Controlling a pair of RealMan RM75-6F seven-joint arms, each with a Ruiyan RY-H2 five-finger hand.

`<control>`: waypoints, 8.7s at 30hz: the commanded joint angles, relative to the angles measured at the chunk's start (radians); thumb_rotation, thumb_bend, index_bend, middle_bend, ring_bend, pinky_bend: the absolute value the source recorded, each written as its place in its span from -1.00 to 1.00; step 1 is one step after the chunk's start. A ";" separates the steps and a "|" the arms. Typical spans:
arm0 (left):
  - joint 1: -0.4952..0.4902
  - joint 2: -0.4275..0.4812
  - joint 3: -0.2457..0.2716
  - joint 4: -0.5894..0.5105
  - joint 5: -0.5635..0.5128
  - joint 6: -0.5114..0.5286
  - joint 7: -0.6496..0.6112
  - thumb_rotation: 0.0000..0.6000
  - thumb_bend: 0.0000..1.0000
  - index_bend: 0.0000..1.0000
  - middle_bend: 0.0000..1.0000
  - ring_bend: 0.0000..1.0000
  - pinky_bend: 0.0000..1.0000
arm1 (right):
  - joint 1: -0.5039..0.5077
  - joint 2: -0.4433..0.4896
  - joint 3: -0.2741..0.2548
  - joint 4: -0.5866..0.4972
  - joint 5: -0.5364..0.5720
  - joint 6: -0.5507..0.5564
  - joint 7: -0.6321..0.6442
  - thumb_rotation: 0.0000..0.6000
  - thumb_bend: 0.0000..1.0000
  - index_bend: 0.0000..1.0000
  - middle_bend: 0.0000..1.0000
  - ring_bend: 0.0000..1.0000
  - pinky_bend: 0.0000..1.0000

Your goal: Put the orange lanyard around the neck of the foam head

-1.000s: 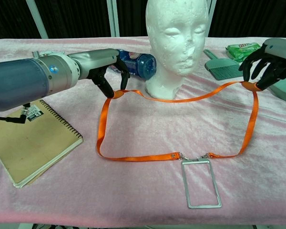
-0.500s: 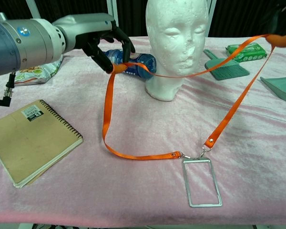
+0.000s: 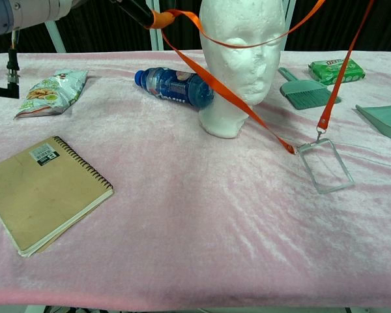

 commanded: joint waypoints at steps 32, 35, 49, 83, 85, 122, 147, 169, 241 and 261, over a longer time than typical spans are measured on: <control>-0.043 -0.109 -0.157 0.314 -0.050 0.011 -0.294 1.00 -0.16 0.15 -0.57 -1.00 -0.88 | 0.296 -0.068 0.116 0.364 0.309 -0.196 0.053 1.00 -0.06 0.54 -0.52 -0.30 -0.32; -0.060 -0.132 -0.165 0.368 -0.073 0.005 -0.297 1.00 -0.16 0.13 -0.57 -1.00 -0.88 | 0.321 -0.081 0.114 0.407 0.342 -0.224 0.052 1.00 -0.04 0.54 -0.52 -0.30 -0.32; -0.149 -0.254 -0.161 0.654 -0.070 -0.070 -0.337 1.00 -0.16 0.11 -0.57 -1.00 -0.88 | 0.437 -0.205 0.065 0.685 0.396 -0.348 0.032 1.00 -0.04 0.54 -0.52 -0.30 -0.33; -0.286 -0.563 -0.160 1.332 -0.033 -0.334 -0.427 1.00 -0.93 -0.47 -0.88 -1.00 -1.00 | 0.559 -0.399 -0.057 1.144 0.419 -0.711 0.015 1.00 -0.94 -0.65 -0.84 -0.58 -0.60; -0.276 -0.546 -0.168 1.293 -0.035 -0.311 -0.416 1.00 -0.95 -0.47 -0.88 -1.00 -1.00 | 0.553 -0.382 -0.043 1.119 0.420 -0.704 0.043 1.00 -0.94 -0.66 -0.84 -0.58 -0.60; 0.316 0.418 0.147 -0.323 0.124 0.332 0.269 1.00 -0.75 -0.42 -0.86 -1.00 -1.00 | 0.061 0.046 -0.236 0.447 0.100 -0.058 -0.102 1.00 0.03 -0.53 0.17 0.27 0.18; 0.701 0.424 0.418 -0.033 0.500 0.455 -0.211 1.00 -0.74 -0.80 -0.86 -1.00 -1.00 | 0.044 -0.237 -0.289 0.369 0.082 -0.130 -0.184 1.00 0.37 -0.52 0.96 0.95 0.81; 0.726 0.371 0.373 0.011 0.488 0.418 -0.196 1.00 -0.74 -0.80 -0.86 -1.00 -1.00 | 0.154 -0.440 -0.263 0.511 0.235 -0.216 -0.259 1.00 0.45 -0.55 0.98 0.96 0.83; 0.772 0.336 0.324 0.013 0.503 0.410 -0.142 1.00 -0.73 -0.80 -0.86 -1.00 -1.00 | 0.180 -0.468 -0.302 0.565 0.326 -0.283 -0.254 1.00 0.48 -0.07 1.00 0.98 0.83; 0.775 0.332 0.318 0.018 0.497 0.406 -0.132 1.00 -0.74 -0.80 -0.87 -1.00 -1.00 | 0.151 -0.446 -0.333 0.476 0.256 -0.260 -0.227 1.00 0.50 0.05 1.00 0.99 0.83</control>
